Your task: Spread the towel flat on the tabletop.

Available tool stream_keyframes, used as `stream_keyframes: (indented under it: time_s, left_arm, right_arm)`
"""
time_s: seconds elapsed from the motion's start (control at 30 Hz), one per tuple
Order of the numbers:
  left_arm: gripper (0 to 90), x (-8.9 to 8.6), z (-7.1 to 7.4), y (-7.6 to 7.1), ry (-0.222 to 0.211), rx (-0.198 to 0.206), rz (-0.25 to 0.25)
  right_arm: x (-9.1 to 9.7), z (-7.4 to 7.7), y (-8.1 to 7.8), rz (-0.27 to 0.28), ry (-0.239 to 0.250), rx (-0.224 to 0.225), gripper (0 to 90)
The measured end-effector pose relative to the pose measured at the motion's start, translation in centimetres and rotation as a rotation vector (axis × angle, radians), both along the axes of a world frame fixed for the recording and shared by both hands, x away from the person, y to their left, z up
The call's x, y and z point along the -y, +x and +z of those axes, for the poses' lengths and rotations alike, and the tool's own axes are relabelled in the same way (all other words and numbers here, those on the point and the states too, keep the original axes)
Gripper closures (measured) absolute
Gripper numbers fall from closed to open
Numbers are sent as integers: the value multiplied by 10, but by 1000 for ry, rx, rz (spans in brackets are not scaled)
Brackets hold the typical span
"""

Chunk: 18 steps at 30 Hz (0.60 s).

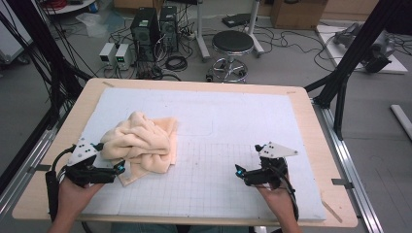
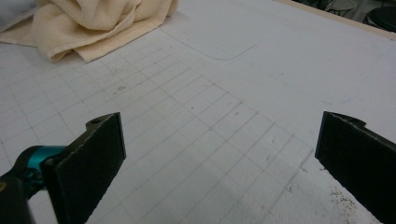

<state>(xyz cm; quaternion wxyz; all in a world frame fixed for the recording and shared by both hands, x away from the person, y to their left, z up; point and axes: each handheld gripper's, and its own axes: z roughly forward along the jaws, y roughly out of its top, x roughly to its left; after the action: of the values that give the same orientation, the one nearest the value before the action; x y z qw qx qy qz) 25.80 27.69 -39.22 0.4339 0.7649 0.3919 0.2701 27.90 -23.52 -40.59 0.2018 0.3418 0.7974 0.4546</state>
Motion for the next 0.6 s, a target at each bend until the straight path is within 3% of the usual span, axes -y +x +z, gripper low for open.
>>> stream_keyframes:
  time_s: [0.6]
  left_arm:
    - [55, -3, 0, -3, -10, 1, 6]
  right_arm:
    - [-1, 0, 0, 2, -5, -4, 9]
